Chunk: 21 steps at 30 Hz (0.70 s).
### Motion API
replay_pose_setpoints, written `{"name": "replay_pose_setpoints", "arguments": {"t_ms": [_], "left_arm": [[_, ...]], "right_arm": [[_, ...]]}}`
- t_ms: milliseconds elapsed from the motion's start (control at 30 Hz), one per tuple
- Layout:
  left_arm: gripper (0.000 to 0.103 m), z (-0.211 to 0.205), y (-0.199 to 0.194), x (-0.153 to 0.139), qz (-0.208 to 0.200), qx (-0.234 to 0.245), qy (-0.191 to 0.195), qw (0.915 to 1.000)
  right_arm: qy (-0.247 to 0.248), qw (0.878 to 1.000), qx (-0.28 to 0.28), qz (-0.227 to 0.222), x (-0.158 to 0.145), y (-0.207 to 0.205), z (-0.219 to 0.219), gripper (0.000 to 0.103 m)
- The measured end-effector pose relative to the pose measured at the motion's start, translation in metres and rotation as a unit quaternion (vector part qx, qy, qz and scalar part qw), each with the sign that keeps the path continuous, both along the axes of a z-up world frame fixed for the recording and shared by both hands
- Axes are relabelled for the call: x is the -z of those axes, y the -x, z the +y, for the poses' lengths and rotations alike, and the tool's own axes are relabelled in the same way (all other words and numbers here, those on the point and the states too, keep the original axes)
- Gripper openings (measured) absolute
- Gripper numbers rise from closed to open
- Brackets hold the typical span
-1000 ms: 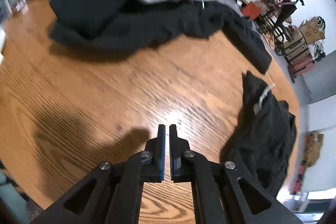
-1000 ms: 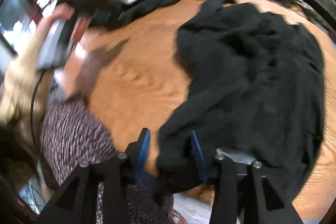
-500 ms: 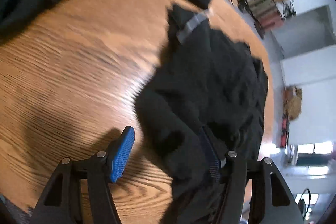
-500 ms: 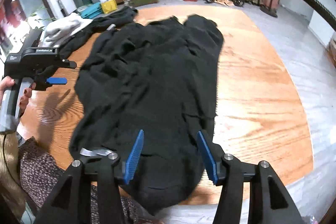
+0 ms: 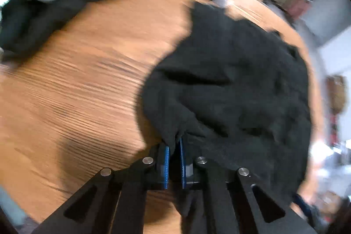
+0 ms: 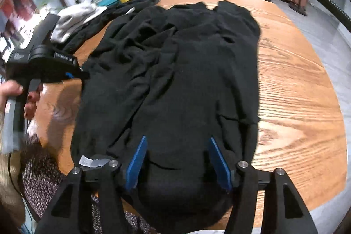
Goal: Fold clothes
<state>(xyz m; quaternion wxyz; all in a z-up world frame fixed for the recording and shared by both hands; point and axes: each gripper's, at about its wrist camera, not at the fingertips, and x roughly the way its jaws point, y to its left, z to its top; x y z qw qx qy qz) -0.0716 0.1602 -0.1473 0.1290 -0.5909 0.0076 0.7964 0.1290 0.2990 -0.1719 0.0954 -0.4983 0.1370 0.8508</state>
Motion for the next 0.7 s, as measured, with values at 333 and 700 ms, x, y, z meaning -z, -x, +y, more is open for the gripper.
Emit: {"name": "replay_pose_setpoints", "arguments": {"t_ms": [333,700], "left_arm": [[0.067,-0.068,0.003,-0.032,0.024,-0.093,0.039,0.9946],[0.071,0.016,-0.091,-0.014,-0.039,0.092,-0.002,0.9950]], "right_arm": [[-0.006,1.000,-0.006,-0.026,0.018,-0.001,-0.004,0.063],[-0.019,0.997,-0.063,-0.029,0.027,0.016,-0.037,0.064]]}}
